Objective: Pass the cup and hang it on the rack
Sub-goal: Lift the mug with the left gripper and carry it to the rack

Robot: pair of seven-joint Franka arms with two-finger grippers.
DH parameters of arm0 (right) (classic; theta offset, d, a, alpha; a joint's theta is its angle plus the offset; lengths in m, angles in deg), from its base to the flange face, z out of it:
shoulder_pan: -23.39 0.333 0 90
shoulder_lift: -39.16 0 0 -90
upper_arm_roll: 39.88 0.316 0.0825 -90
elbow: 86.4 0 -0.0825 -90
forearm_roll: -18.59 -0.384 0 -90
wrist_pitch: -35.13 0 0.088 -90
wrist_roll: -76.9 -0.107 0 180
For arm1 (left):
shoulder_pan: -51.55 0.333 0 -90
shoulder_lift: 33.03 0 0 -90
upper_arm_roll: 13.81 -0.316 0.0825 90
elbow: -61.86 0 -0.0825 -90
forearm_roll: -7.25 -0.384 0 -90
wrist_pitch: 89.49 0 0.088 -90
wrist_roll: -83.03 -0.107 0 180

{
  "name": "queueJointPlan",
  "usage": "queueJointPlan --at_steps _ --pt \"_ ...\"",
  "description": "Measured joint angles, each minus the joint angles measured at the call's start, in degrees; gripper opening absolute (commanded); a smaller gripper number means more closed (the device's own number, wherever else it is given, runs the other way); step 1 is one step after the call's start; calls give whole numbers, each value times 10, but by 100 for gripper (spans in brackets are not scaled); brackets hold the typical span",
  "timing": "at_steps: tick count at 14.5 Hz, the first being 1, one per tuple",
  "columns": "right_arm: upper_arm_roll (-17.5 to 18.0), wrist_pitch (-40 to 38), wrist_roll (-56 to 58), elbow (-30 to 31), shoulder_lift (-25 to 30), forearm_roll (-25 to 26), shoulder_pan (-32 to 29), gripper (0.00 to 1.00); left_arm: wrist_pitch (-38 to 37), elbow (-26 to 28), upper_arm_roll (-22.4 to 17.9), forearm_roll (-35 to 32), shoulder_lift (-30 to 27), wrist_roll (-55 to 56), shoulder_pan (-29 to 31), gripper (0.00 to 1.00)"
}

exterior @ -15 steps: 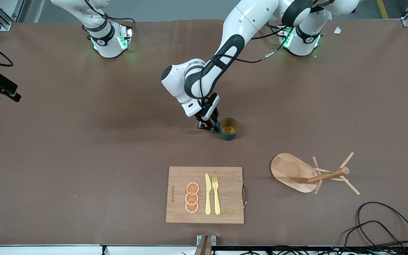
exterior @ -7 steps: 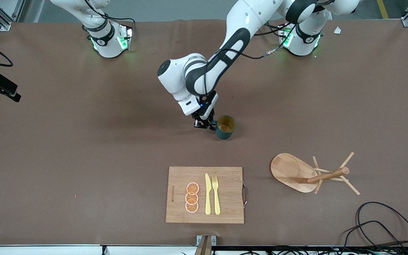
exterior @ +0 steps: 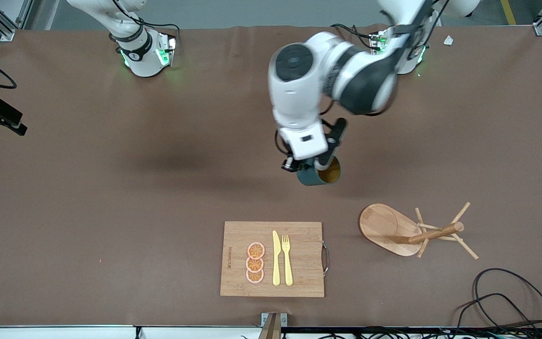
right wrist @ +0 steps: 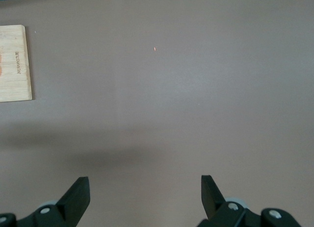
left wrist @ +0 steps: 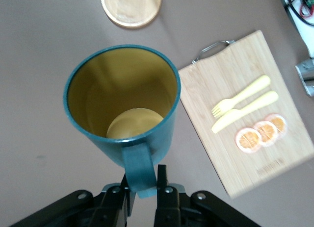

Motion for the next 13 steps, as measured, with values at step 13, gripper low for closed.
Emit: queueJointPlan --at_steps 13 --pt "-1 0 0 1 0 0 0 100 -47 38 -1 458 -5 -491 308 1"
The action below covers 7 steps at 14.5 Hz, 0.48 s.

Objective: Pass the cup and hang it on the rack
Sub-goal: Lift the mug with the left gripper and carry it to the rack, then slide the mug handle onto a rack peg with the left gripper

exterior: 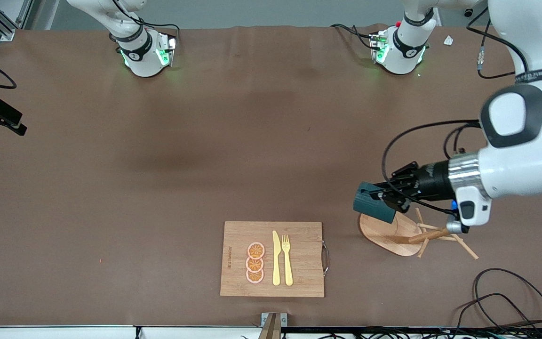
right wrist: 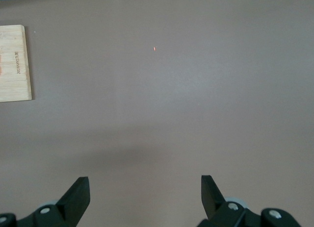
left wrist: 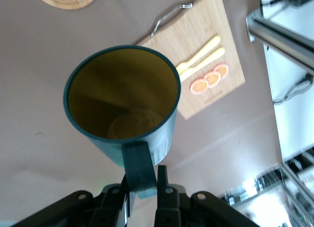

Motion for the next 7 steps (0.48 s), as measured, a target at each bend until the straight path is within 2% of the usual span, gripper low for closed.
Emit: queueJointPlan --at_steps 3,7 --pt "0 0 0 0 0 0 0 100 -38 2 0 67 36 -98 49 1" --pt "0 0 0 0 0 0 0 100 -51 2 1 107 65 -132 84 1"
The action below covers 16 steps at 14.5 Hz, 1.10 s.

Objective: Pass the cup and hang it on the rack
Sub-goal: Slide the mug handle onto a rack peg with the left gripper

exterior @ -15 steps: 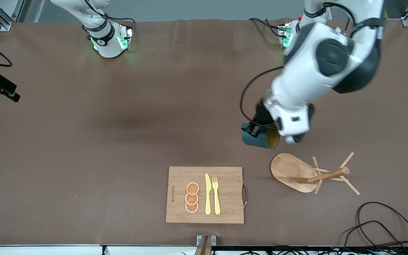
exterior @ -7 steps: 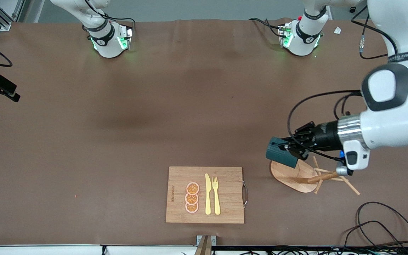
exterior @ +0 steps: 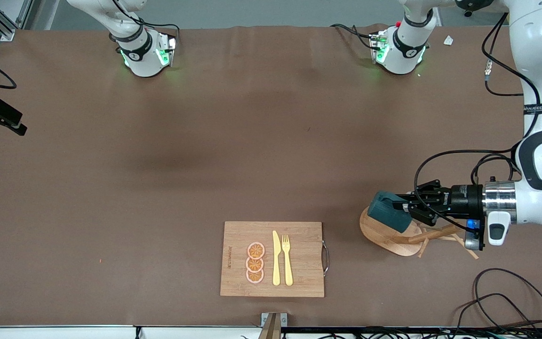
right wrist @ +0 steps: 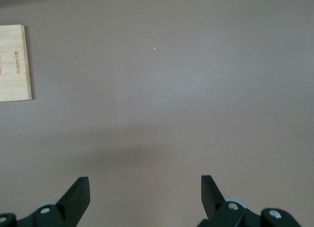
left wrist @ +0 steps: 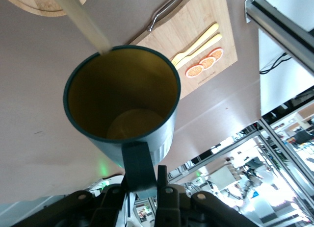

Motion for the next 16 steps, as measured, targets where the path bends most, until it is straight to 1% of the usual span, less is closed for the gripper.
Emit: queueJointPlan --at_steps 4,6,10,16 --pt "0 0 0 0 0 0 0 100 0 0 0 55 9 0 32 1" --pt "0 0 0 0 0 0 0 100 -1 0 0 69 18 0 49 1" --pt "0 0 0 0 0 0 0 100 -2 0 -1 70 25 -1 59 2" --pt "0 0 0 0 0 0 0 100 -2 0 -1 70 33 -36 70 3"
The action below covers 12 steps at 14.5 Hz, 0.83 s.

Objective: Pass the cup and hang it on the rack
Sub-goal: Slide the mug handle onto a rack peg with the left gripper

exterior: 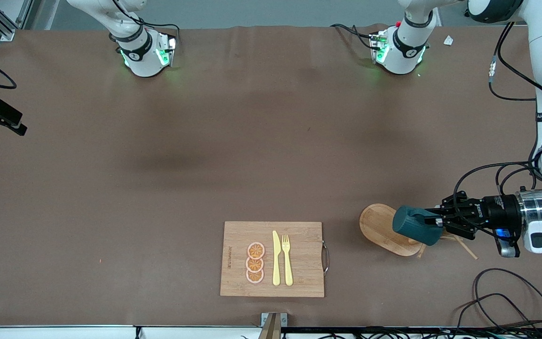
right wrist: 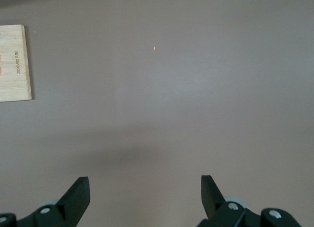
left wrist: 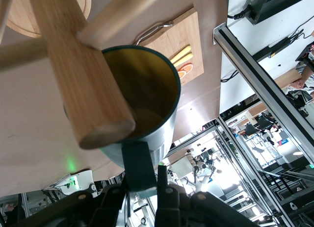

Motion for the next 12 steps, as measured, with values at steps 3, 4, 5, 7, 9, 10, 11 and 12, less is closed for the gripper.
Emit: queueJointPlan --at_steps 3,4,5,7,9,10,11,12 --pt "0 0 0 0 0 0 0 100 0 0 0 0 2 -8 6 3" --pt "0 0 0 0 0 0 0 100 0 0 0 0 2 -9 7 3" --pt "0 0 0 0 0 0 0 100 0 0 0 0 2 -9 7 3" --pt "0 0 0 0 0 0 0 100 0 0 0 0 2 -13 7 3" --pt "0 0 0 0 0 0 0 100 0 0 0 0 3 -22 9 3" --pt "0 0 0 0 0 0 0 100 0 0 0 0 4 -24 11 3" --pt "0 0 0 0 0 0 0 100 0 0 0 0 5 -28 14 4" --pt "0 0 0 0 0 0 0 100 0 0 0 0 6 -31 15 5"
